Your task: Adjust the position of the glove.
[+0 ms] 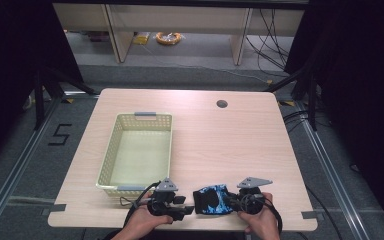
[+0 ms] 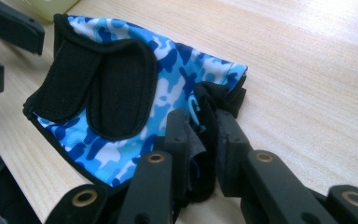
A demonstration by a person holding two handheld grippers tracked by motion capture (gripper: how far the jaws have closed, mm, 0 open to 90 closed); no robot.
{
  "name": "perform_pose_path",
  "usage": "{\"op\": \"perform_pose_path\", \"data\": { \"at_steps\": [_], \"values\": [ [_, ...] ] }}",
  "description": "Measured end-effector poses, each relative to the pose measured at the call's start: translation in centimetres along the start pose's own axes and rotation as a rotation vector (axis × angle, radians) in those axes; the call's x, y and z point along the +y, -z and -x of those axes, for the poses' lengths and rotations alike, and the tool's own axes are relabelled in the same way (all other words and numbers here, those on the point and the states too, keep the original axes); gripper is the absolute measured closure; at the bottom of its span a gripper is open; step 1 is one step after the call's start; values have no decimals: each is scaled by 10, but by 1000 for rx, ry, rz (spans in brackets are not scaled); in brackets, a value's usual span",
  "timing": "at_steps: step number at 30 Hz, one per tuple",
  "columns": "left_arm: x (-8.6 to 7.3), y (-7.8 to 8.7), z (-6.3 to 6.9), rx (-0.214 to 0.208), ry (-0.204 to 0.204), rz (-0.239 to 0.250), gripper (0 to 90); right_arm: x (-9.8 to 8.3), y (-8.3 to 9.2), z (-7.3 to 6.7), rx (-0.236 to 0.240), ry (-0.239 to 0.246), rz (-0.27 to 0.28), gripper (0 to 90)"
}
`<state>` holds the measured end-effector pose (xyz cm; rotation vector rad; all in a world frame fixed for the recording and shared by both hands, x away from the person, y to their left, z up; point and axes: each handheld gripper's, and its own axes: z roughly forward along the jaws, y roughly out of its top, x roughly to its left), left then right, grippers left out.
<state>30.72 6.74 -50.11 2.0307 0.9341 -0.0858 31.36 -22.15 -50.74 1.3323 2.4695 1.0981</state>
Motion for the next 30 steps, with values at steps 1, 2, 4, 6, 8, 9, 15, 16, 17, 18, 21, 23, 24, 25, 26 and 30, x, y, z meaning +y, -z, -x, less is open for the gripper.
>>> {"op": "perform_pose_path", "data": {
  "at_steps": [1,2,4,6,8,9,15,16,17,18,21,23,24,25,26,30],
  "values": [
    [1,0,-1,-2,-3,-7,494,0,-1,2,15,9,12,785],
    [1,-1,-1,9,0,-1,495,-1,0,3,18,12,10,785],
    [3,-3,-2,-1,8,-15,500,-1,0,3,15,10,15,786],
    [3,-6,-2,-1,21,-16,505,-2,1,3,25,22,12,786],
    [4,-10,-2,-2,24,-25,515,-3,1,4,27,24,20,785],
    [4,-12,-2,-6,22,-27,520,-3,2,4,29,20,7,785],
    [7,-25,1,-17,28,-58,549,-6,1,6,51,15,35,782],
    [8,-28,3,-14,34,-61,553,-6,2,4,56,-4,20,781],
    [9,-30,4,-5,37,-59,567,-6,2,4,56,7,21,781],
    [10,-31,3,-22,34,-62,568,-6,2,6,52,20,24,780],
    [11,-33,4,-15,46,-58,558,-6,2,7,53,27,27,780],
    [11,-34,6,-11,49,-48,560,-6,2,7,55,28,29,779],
    [10,-35,6,-13,45,-42,571,-6,2,6,53,23,24,779],
    [10,-36,6,-9,60,-34,582,-5,2,6,53,27,25,779],
    [10,-36,5,-31,74,-38,591,-5,2,6,53,23,23,780],
    [9,-39,3,-24,87,-12,668,-6,2,7,46,33,32,779]
  ]
}}
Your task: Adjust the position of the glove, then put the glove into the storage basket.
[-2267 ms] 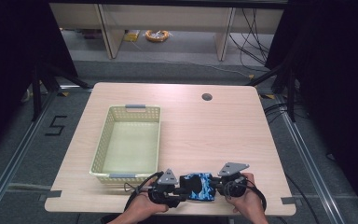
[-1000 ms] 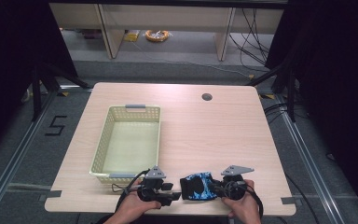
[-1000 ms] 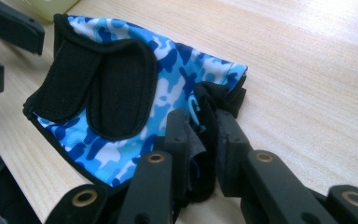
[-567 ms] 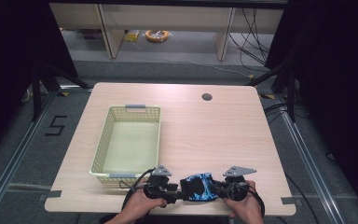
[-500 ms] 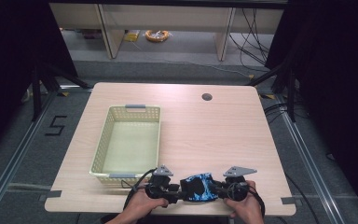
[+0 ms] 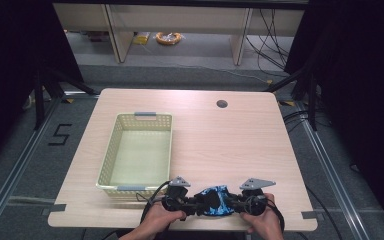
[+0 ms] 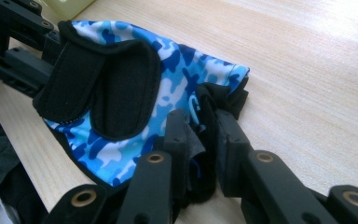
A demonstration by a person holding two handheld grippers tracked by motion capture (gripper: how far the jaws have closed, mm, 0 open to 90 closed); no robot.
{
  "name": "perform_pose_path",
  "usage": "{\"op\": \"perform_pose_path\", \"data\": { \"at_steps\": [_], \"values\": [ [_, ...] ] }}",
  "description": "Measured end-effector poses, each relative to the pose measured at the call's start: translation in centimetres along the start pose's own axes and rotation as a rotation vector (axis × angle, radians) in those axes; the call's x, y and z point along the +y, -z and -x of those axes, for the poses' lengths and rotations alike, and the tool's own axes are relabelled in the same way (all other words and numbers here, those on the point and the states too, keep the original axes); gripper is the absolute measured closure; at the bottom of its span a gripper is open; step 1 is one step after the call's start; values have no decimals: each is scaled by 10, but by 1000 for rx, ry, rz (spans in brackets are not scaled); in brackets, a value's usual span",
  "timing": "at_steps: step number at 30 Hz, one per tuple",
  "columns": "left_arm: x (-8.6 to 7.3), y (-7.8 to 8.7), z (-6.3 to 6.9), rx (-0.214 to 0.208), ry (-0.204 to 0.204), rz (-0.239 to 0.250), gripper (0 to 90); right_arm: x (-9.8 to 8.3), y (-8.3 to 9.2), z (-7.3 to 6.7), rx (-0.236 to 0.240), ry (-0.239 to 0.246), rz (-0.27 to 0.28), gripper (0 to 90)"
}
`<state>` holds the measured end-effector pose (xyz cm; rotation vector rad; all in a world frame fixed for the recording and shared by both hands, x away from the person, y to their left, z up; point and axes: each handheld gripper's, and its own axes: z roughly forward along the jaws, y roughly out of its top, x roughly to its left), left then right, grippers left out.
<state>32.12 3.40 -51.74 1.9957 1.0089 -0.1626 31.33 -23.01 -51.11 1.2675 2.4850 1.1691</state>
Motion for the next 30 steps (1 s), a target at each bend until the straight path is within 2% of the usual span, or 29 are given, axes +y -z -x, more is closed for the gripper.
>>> {"op": "perform_pose_path", "data": {
  "at_steps": [5,6,8,9,10,13,16,17,20,22,24,26,28,29,30],
  "values": [
    [-2,1,-3,-13,1,18,784,0,0,0,1,1,-1,779],
    [-2,1,-4,-24,6,19,793,0,0,0,1,1,-1,779],
    [-3,1,-3,-15,1,28,804,0,0,0,2,1,-1,780],
    [-3,1,-2,-18,13,41,815,0,-1,1,16,-9,3,780],
    [-3,1,-2,-21,3,40,822,0,0,0,14,-15,-6,781],
    [-2,2,-1,-22,-14,41,829,0,1,1,9,-17,-2,786],
    [-2,2,1,-25,-12,51,832,0,1,2,12,-17,13,791],
    [-1,3,1,-27,-17,55,833,1,3,0,20,-35,6,792],
    [2,7,4,-5,-51,65,838,2,6,2,24,-22,33,797],
    [3,10,5,-27,-54,63,839,2,7,2,34,-17,56,798],
    [3,12,7,-14,-58,75,840,3,10,0,37,-6,58,799],
    [4,16,7,-24,-68,75,840,4,12,-4,57,-32,84,800],
    [5,19,8,-24,-72,92,840,5,17,-4,53,-10,92,801],
    [6,23,9,-31,-77,89,840,6,18,-9,78,-41,104,801],
    [6,25,10,-26,-80,101,840,7,21,-11,69,-29,106,801]
  ]
}}
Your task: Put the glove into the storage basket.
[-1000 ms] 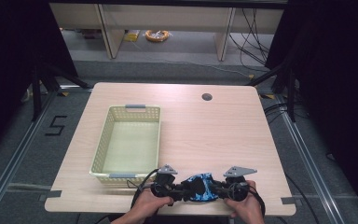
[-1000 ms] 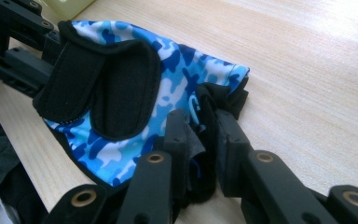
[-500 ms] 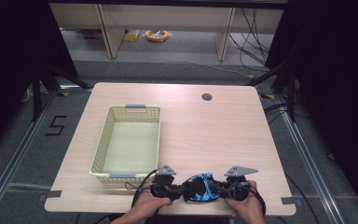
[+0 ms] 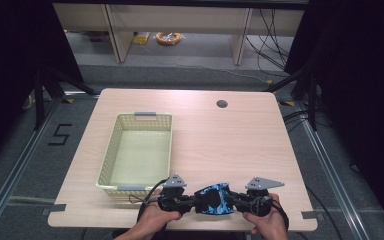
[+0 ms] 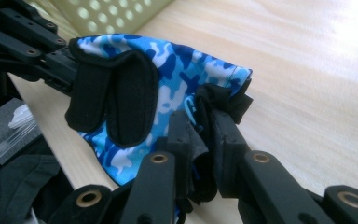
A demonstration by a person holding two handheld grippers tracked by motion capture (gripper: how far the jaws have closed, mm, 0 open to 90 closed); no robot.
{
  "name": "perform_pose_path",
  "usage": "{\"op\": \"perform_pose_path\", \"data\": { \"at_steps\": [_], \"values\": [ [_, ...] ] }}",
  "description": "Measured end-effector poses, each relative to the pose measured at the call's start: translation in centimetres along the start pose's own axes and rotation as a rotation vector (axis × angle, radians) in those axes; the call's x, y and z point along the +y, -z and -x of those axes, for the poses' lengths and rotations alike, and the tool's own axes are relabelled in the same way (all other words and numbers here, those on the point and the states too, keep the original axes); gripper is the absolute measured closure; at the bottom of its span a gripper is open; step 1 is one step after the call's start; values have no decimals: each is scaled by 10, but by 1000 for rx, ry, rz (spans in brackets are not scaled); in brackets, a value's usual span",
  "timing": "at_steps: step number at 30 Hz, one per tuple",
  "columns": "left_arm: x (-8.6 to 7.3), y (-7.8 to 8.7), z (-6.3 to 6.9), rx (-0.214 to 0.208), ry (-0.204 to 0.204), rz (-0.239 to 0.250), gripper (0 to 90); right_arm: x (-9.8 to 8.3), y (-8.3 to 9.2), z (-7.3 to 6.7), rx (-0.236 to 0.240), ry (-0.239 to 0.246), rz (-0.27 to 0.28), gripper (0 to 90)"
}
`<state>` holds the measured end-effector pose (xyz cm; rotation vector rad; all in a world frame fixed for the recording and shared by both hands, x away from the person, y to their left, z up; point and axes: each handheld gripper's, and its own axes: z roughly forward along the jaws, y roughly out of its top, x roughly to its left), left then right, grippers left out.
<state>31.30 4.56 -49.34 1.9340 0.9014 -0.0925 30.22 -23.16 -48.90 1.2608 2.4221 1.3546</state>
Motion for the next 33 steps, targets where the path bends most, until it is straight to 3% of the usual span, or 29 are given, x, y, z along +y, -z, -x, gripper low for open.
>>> {"op": "perform_pose_path", "data": {
  "at_steps": [1,3,4,5,6,7,11,14,18,23,25,28,33],
  "values": [
    [0,0,0,0,0,0,840,2,2,-1,3,27,7,801],
    [3,11,1,-3,-19,11,840,5,3,-6,12,34,9,802],
    [4,15,1,-4,-18,7,839,7,5,-10,20,16,2,802],
    [5,17,1,-2,-7,20,840,9,4,-11,27,41,15,802],
    [6,21,0,-5,-7,14,840,11,4,-15,35,23,16,803],
    [7,24,0,11,-10,21,839,14,5,-16,29,50,17,802],
    [14,37,-3,20,-14,33,839,26,6,-26,58,51,39,803],
    [22,46,-4,18,-10,49,839,38,9,-31,50,83,35,803],
    [35,62,-4,32,-39,57,838,56,11,-37,52,117,51,803],
    [47,82,-10,49,-46,58,838,79,8,-46,68,166,67,805],
    [51,91,-16,58,-42,59,838,87,6,-51,58,174,68,805],
    [55,101,-27,60,-17,61,838,98,0,-59,93,163,64,805],
    [57,116,-43,66,27,67,839,118,-15,-69,93,236,55,806]
  ]
}}
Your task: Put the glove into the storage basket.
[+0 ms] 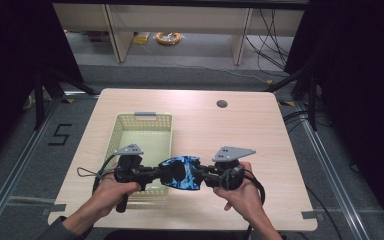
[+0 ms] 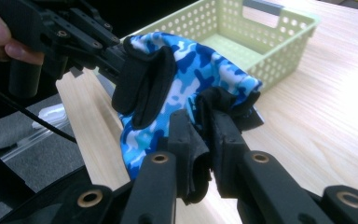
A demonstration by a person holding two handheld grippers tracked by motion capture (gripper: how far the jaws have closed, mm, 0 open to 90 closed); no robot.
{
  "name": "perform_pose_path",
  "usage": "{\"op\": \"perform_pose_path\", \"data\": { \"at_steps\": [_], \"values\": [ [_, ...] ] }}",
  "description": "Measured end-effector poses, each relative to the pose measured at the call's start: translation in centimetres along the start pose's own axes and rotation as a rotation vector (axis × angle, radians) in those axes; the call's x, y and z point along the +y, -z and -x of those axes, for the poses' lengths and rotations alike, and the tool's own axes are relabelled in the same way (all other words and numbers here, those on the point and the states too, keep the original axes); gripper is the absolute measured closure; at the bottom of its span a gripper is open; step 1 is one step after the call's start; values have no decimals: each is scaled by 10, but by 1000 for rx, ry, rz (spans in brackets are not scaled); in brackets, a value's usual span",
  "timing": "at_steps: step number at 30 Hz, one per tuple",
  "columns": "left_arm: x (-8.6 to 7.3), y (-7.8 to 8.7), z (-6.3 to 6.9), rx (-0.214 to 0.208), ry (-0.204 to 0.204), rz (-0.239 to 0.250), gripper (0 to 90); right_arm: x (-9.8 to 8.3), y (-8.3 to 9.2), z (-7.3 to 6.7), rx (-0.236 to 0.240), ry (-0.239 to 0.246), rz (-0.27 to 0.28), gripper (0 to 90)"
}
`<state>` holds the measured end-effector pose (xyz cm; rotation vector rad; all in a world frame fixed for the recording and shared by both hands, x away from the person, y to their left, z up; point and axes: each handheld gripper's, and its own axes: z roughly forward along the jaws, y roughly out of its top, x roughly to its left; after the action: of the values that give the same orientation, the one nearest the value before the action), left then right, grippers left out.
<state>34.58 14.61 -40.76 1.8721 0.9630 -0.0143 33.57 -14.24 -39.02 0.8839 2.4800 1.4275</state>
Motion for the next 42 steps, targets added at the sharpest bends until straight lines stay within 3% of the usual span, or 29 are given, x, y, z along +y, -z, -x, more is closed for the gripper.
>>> {"op": "perform_pose_path", "data": {
  "at_steps": [1,3,5,6,7,10,14,17,19,25,31,40,42],
  "values": [
    [1,3,-2,5,1,0,839,3,-3,-3,1,-24,-8,806],
    [2,8,-8,5,10,3,839,9,-9,-2,15,-6,-12,806],
    [4,15,-12,11,15,4,838,15,-14,-4,26,-22,-14,807],
    [5,18,-15,9,10,2,838,18,-17,-3,35,0,-10,807],
    [6,23,-16,23,3,1,838,21,-19,-6,39,-22,-21,807],
    [10,34,-24,47,-1,-1,838,32,-30,-9,52,-1,-19,807],
    [10,48,-40,70,24,-17,837,44,-50,-13,72,30,-27,807],
    [6,55,-52,93,39,-25,836,50,-67,-17,82,6,-55,807],
    [2,58,-59,97,56,-23,836,52,-80,-16,83,22,-65,807],
    [-9,63,-77,127,89,-49,836,53,-109,-19,96,-1,-119,807],
    [-19,59,-92,137,117,-89,836,50,-132,-18,90,9,-176,807],
    [-27,57,-109,140,141,-121,831,42,-159,-16,93,-6,-257,806],
    [-32,53,-111,161,141,-137,829,41,-168,-17,83,-2,-280,806]
  ]
}}
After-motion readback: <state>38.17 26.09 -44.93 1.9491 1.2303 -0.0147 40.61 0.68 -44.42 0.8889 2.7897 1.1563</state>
